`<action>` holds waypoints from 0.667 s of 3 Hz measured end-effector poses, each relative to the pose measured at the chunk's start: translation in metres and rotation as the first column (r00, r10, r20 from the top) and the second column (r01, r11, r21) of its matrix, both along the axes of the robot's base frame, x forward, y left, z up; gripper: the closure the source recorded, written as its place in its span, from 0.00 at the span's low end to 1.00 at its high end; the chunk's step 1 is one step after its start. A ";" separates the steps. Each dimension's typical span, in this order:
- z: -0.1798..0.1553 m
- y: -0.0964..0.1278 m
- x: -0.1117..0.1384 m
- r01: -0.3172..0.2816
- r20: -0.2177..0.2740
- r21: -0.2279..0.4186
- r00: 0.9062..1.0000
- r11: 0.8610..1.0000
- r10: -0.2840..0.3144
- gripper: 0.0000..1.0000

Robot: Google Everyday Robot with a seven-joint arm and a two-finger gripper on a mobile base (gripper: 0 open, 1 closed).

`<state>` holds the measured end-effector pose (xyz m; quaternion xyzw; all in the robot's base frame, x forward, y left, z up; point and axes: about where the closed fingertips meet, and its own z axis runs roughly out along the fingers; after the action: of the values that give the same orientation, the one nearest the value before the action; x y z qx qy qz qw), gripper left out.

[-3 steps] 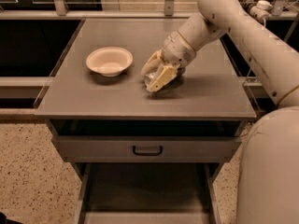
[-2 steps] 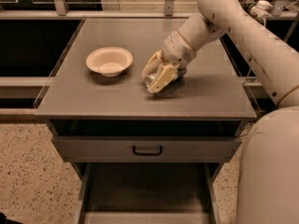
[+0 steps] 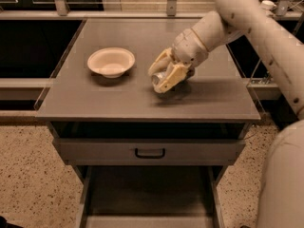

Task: Place redbull can into middle drawer

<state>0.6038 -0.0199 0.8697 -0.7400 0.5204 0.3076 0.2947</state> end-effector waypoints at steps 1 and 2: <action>0.052 -0.015 -0.032 0.069 0.060 0.116 0.995 0.991 -0.076 1.00; 0.130 0.005 -0.098 0.123 0.153 0.246 0.974 0.961 -0.164 1.00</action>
Offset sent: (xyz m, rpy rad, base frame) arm -0.2402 -0.0894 0.0659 0.2386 -0.0504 -0.5532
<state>0.5055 -0.0147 1.0002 -0.6840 0.5054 0.2796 0.4456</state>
